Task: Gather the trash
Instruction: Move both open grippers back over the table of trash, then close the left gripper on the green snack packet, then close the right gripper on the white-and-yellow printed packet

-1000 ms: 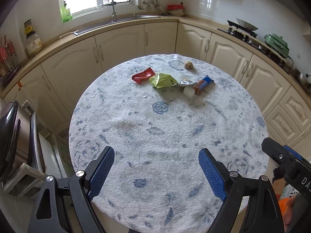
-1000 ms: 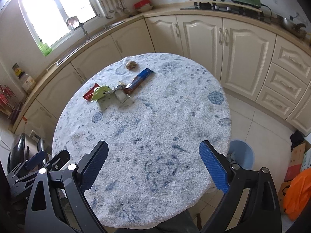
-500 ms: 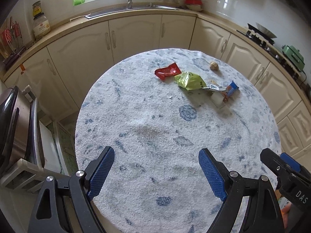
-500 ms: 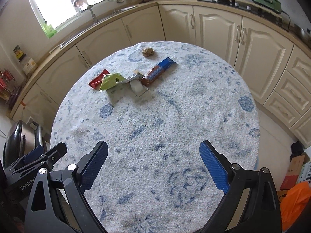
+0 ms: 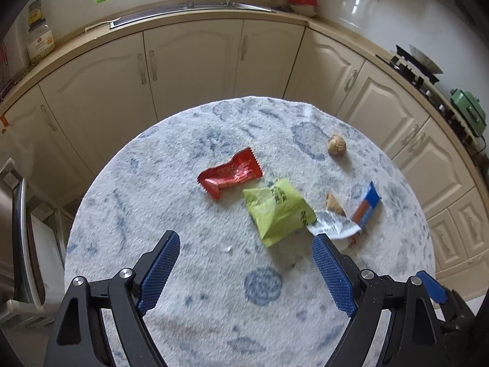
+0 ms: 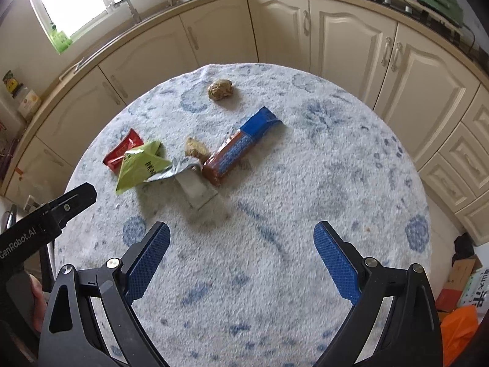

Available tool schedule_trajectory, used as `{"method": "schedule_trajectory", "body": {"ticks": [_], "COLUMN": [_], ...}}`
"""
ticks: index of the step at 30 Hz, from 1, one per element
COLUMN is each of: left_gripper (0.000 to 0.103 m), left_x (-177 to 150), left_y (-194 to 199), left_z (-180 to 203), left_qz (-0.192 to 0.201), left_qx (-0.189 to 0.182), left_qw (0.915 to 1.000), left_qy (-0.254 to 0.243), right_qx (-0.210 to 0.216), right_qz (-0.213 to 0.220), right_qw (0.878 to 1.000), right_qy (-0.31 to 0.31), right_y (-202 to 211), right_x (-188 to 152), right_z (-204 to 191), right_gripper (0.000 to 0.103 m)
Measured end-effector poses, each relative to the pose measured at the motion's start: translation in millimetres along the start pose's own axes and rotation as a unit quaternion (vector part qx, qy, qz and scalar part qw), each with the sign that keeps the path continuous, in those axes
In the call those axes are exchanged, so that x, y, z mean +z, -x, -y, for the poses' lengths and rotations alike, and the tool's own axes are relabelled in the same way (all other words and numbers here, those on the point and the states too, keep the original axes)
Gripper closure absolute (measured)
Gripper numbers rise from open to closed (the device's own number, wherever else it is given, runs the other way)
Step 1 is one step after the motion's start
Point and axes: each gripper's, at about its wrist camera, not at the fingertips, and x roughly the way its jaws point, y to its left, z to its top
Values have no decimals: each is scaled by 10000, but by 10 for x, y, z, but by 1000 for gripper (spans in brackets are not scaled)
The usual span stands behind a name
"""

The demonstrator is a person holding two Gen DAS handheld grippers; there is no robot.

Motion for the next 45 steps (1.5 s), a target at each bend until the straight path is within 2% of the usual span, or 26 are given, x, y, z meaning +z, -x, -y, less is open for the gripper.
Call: {"method": "schedule_trajectory", "body": {"ticks": [6,7,8,9,10,11,12,16,18,23,24,26,30,31,32,33,34,35,36,37,38,40,45], "left_gripper": [21,24,32,39,71,83,84,90,92,93,94,95,94,89,86,79,66,59,45,39,38,25,19], "left_x": [294,313,314,321,319,319,317,248,184,3,-28,-107,-288,-317,-352,-383,-382,-368,-343,-312,-281,-194,19], "left_y": [-771,-873,-963,-978,-991,-1032,-1039,-1007,-952,-751,-711,-634,-491,-482,-454,-414,-412,-410,-409,-411,-416,-443,-607], "left_z": [110,104,100,124,150,157,147,21,-57,-260,-296,-358,-476,-499,-532,-572,-596,-619,-640,-649,-649,-633,-568], "left_qz": [-543,-592,-675,-500,-385,-432,-398,-518,-490,-448,-397,-282,-332,-384,-413,-413,-390,-355,-325,-306,-299,-305,-419], "left_qx": [28,-38,-113,2,9,13,34,-309,-329,-450,-421,-339,-514,-510,-443,-351,-259,-229,-260,-296,-317,-365,-540], "left_qw": [9985,9981,9976,9987,9991,9987,9988,9980,9981,9978,9980,9986,9974,9970,9972,9977,9981,9984,9986,9987,9988,9988,9976], "left_qy": [93,137,145,-3,-168,-264,-288,-167,-189,-208,-246,-298,-390,-427,-436,-415,-392,-363,-314,-262,-220,-153,-65], "right_qx": [-64,-84,-91,-87,-90,-104,-111,-27,28,132,157,145,217,251,282,312,293,279,198,177,255,294,232], "right_qz": [-37,-55,-69,-72,-68,-58,-41,-10,55,42,27,-3,-190,-266,-302,-322,-298,-231,-150,-88,-82,-21,7], "right_qw": [9999,9998,9998,9997,9995,9994,9993,9983,9974,9947,9947,9950,9940,9938,9937,9934,9934,9936,9944,9952,9953,9953,9948], "right_qy": [118,156,192,238,279,322,358,584,722,1017,1013,992,1058,1047,1046,1052,1067,1066,1031,961,935,920,992], "right_y": [-223,-248,-268,-282,-291,-299,-299,-280,-241,-267,-292,-361,-545,-601,-634,-665,-679,-675,-664,-647,-636,-602,-532], "right_x": [279,303,320,334,343,348,348,329,309,297,297,300,314,319,318,314,308,305,309,321,334,340,331], "right_z": [63,63,63,56,45,32,14,-117,-222,-501,-540,-614,-751,-770,-783,-793,-798,-790,-771,-740,-715,-690,-680], "right_gripper": [6,6,6,6,6,6,6,6,7,15,15,22,39,44,45,45,48,68,86,89,94,100,101]}}
